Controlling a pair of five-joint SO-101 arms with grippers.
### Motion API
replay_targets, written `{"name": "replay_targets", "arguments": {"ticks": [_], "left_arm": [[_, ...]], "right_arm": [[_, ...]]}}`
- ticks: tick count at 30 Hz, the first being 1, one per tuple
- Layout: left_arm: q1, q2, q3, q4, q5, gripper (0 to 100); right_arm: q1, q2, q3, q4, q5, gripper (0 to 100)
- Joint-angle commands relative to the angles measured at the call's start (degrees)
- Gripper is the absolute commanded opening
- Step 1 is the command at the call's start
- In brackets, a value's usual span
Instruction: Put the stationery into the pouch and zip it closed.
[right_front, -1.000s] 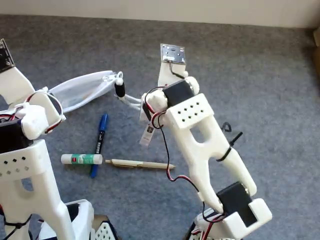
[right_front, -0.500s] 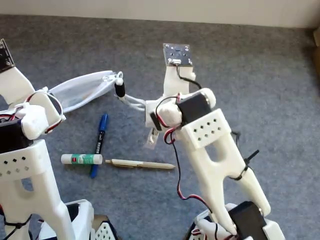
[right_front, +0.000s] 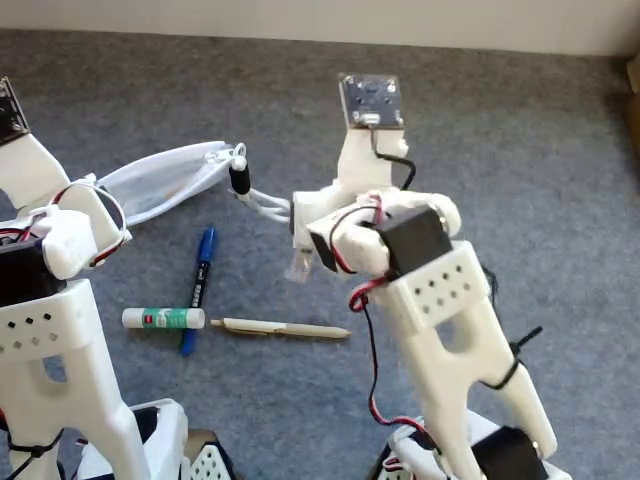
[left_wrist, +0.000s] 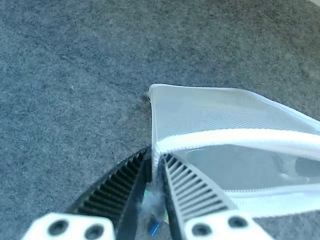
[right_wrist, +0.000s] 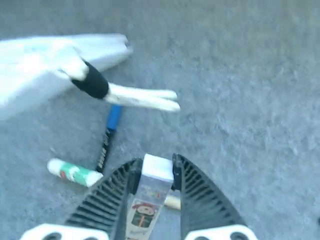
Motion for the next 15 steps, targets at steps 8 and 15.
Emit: {"name": "replay_targets", "arguments": {"ticks": [8,15], "left_arm": [[-0.7,-0.4,-1.2,0.3,0.1,1],[-0.7,-0.4,-1.2,0.4,0.1,1]], "right_arm": [[-3.6,-8.8,-0.7,-15.9,1.0,0.5],[-8.8,-8.8,-0.7,-22.9,10.2,0.5]]}}
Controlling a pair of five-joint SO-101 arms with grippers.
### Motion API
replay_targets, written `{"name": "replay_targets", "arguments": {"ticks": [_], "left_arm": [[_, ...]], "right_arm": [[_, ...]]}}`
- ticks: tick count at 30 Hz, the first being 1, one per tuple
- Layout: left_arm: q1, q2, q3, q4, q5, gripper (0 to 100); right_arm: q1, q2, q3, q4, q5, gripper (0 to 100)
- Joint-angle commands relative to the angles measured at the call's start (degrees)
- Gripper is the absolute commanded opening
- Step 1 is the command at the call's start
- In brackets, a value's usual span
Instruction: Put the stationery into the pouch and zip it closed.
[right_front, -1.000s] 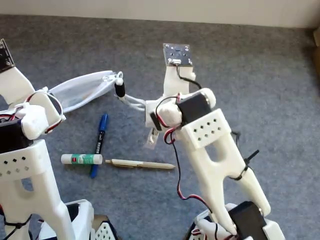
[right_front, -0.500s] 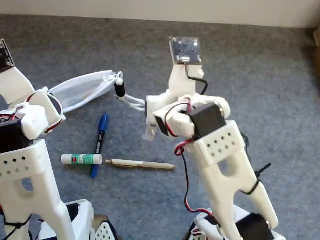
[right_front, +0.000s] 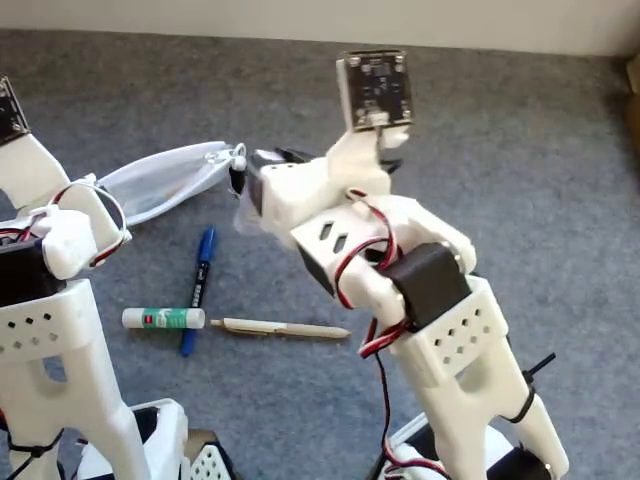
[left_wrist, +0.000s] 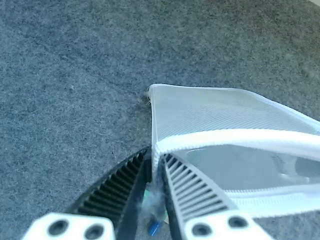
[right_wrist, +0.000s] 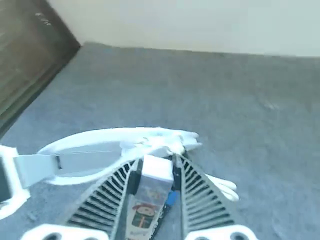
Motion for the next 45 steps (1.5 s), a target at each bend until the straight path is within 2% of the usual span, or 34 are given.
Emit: {"name": "replay_targets", "arguments": {"ticks": [1,6,13,20,24,33,45], "left_arm": [[-0.7,-0.4,-1.2,0.4,0.1,1],[-0.7,-0.4,-1.2,0.4,0.1,1],[-0.7,-0.4,-1.3,0.4,0.1,1],[-0.7,-0.4,-1.2,0.4,0.1,1],[-0.7,-0.4,-1.2,0.4,0.1,1],[-0.7,-0.4,-1.1,0.4,0.1,1],[-0.7,-0.4,-1.1,0.3,0.0,1]], "right_arm": [[-2.4,-2.6,-0.7,-5.8,7.6,0.5],[-4.0,-2.9,-0.7,-11.5,12.2,0.5],[-4.5,-2.9,-1.0,-16.7,12.4,0.5],[-7.3,-2.2,-0.1,-28.0,12.4,0.5],[-8.4,-2.9,4.9,-33.7,12.4,0.5],[-8.6,-2.9,17.5,-54.0,12.5,0.5],[-8.6,-2.7,23.0,-54.6,12.6,0.5]]}}
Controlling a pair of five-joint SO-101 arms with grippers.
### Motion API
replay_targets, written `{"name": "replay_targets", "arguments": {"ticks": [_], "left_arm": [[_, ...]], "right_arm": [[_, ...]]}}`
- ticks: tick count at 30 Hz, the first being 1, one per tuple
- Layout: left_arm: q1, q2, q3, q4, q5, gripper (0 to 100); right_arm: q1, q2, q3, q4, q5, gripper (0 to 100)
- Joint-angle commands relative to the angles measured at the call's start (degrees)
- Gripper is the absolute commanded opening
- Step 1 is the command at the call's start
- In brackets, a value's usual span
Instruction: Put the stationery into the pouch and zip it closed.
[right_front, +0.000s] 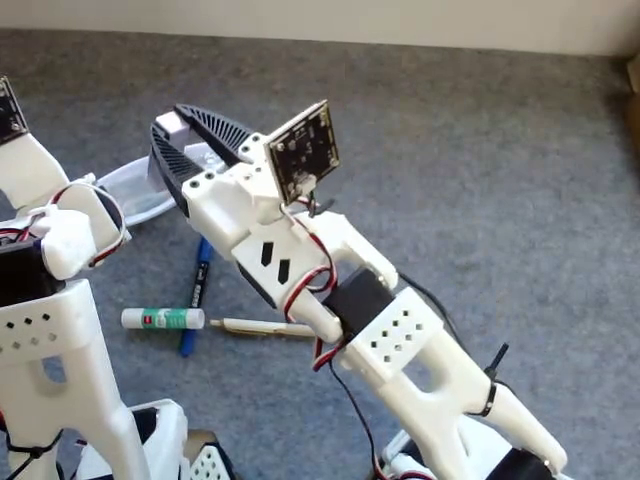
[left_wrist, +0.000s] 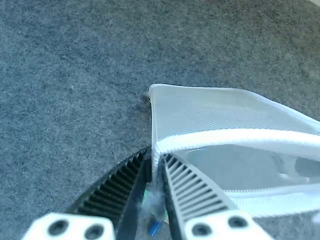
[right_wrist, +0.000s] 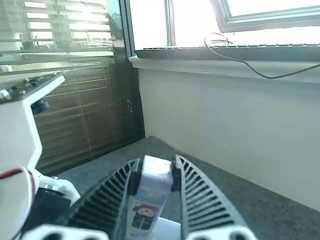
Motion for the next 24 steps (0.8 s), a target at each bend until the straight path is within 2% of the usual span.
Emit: {"name": "replay_targets", "arguments": {"ticks": [1,5,12,19,24], "left_arm": [[-0.7,-0.4,-1.1,0.3,0.0,1],[-0.7,-0.4,-1.1,0.3,0.0,1],[-0.7,-0.4,-1.1,0.1,0.0,1],[-0.7,-0.4,-1.1,0.3,0.0,1],[-0.7,-0.4,-1.1,0.3,0.0,1]], "right_arm": [[-0.4,-2.0,-0.7,-1.7,0.7,0.5],[-0.4,-1.5,1.6,-3.0,0.7,0.5],[-0.4,0.7,8.4,-13.7,0.7,0.5],[-0.4,5.4,8.7,-14.5,0.8,0.5],[-1.9,4.9,8.7,-14.5,11.3,1.0]]}}
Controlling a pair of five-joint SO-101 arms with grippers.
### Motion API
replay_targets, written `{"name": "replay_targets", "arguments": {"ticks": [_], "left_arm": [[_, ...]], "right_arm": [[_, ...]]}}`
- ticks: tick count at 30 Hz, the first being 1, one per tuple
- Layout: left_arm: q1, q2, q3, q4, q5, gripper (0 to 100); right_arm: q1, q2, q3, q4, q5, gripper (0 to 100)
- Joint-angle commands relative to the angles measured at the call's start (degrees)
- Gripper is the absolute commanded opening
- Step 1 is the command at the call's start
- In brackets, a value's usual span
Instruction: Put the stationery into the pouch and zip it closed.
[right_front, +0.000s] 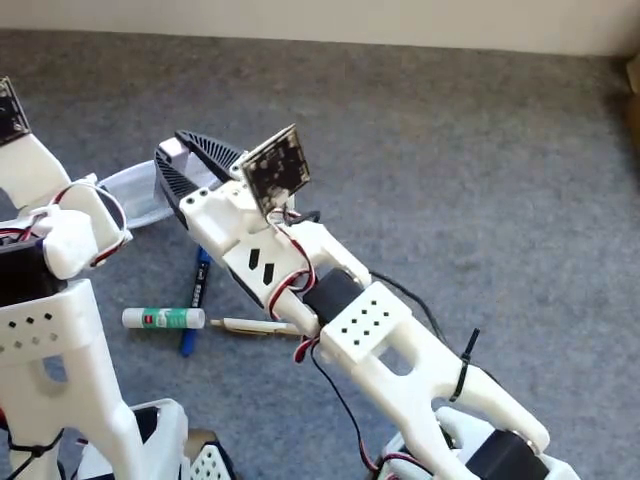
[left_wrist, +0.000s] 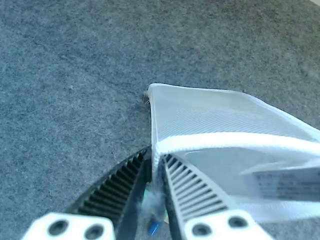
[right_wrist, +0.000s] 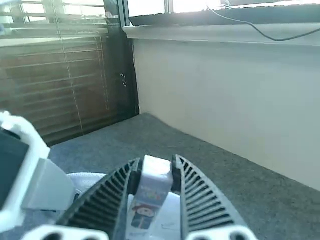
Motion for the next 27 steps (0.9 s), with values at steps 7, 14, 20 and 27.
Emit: {"name": "replay_targets", "arguments": {"ticks": [7,14,20,27], "left_arm": [[-0.7,-0.4,-1.1,0.3,0.0,1],[-0.7,-0.4,-1.1,0.3,0.0,1],[-0.7,-0.4,-1.1,0.3,0.0,1],[-1.0,-0.4,-1.1,0.3,0.0,1]], "right_arm": [[-4.4,-4.9,1.0,-1.5,9.9,3.3],[-5.0,-6.0,0.5,7.0,9.8,16.2],[-5.0,-6.1,0.5,8.7,9.8,16.2],[-4.6,-12.0,0.4,12.3,9.8,16.2]]}}
